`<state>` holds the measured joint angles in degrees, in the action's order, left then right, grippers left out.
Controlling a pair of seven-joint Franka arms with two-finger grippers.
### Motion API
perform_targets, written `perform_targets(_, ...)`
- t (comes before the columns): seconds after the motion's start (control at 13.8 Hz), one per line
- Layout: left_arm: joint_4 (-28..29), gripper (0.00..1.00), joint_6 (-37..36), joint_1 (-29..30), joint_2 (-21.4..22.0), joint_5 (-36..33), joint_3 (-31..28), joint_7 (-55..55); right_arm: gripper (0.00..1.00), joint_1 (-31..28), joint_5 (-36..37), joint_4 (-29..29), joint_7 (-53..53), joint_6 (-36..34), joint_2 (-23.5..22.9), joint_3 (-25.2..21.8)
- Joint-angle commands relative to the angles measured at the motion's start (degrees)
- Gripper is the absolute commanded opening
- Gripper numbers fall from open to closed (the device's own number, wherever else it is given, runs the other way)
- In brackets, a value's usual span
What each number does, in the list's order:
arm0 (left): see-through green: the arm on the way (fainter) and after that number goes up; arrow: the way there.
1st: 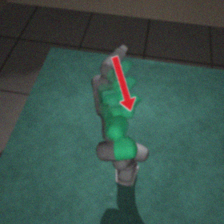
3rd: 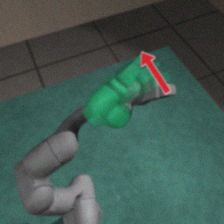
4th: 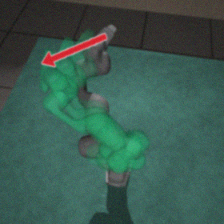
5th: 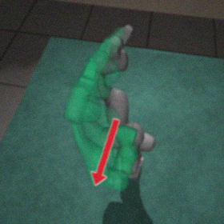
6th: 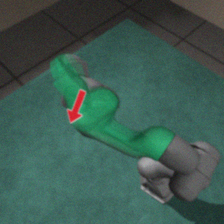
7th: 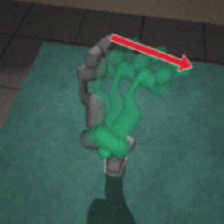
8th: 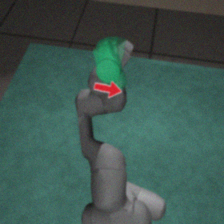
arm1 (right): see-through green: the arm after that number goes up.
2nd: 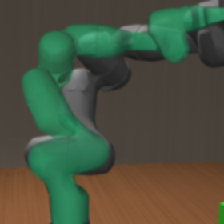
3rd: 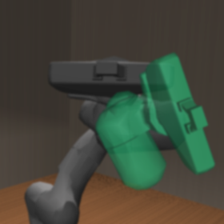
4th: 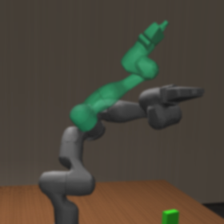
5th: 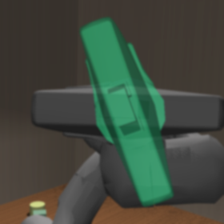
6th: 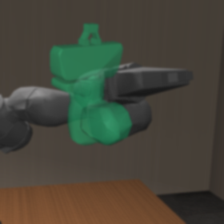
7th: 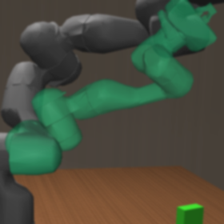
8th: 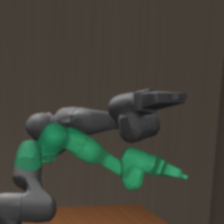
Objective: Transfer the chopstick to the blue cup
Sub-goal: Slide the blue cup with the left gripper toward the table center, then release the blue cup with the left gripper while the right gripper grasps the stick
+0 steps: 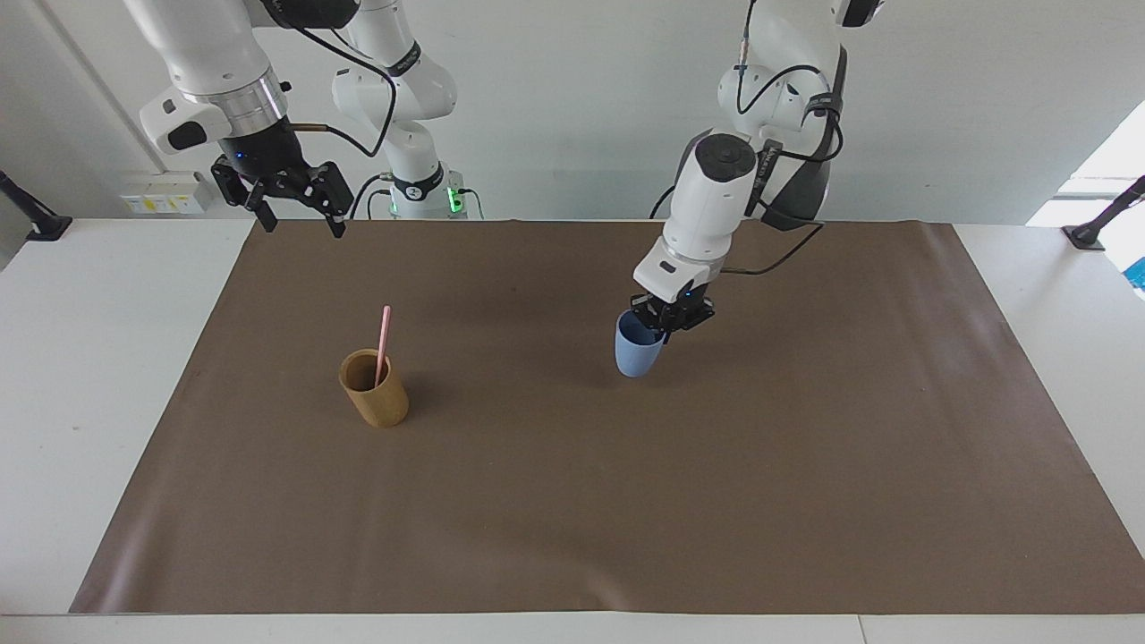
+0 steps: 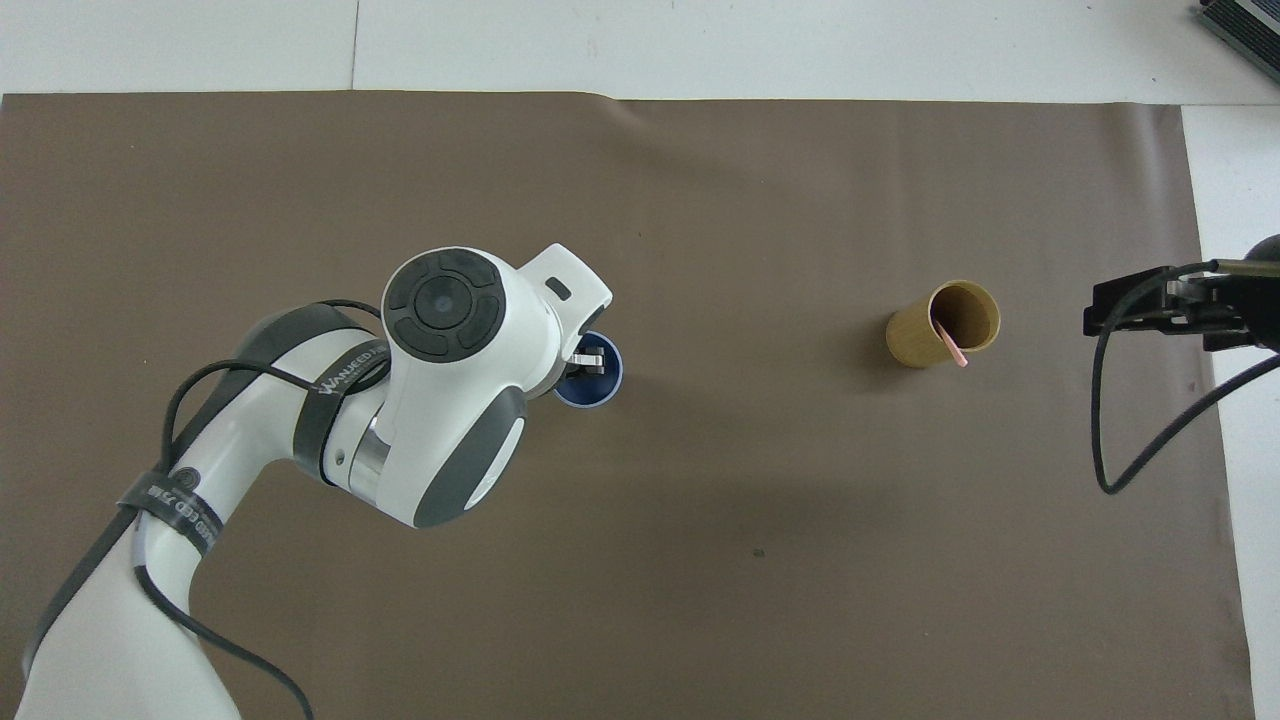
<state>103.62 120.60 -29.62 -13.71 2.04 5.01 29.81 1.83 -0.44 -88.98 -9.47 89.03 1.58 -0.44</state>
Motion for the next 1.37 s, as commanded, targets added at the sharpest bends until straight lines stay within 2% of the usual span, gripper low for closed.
perform_targets(0.0,-1.66,0.00,-0.11,-1.32,-1.67,-0.72,-1.06,0.78,1.00,0.19,0.70,-3.31,-0.46,3.33,2.29,0.52)
perform_targets(0.36,-2.72,0.00,3.75,-4.30,-5.96,-0.72,-1.06,4.63,1.00,0.45,1.14,-4.53,-0.46,5.70,2.12,1.23)
perform_targets(0.72,-3.34,0.00,4.11,-5.01,-7.03,-0.72,-1.06,5.79,1.00,2.91,2.28,-8.40,-0.20,10.80,2.12,1.32)
perform_targets(0.79,-3.25,0.30,4.29,-4.92,-7.03,-0.38,-0.97,5.96,1.00,3.61,2.37,-8.93,-0.20,11.25,1.77,1.32)
perform_targets(0.87,-3.42,0.99,5.77,-4.49,-7.12,-0.02,-0.88,6.66,1.00,3.97,2.55,-9.72,-0.20,12.47,1.42,1.32)
perform_targets(1.01,-3.60,1.00,5.09,-4.31,-6.07,0.07,-1.06,7.28,1.00,5.01,4.73,-13.13,0.50,16.59,1.24,1.32)
perform_targets(1.3,-5.79,1.00,-4.04,-0.98,-1.25,-0.37,-1.58,6.41,1.00,5.46,8.61,-19.99,6.21,21.96,1.15,1.40)
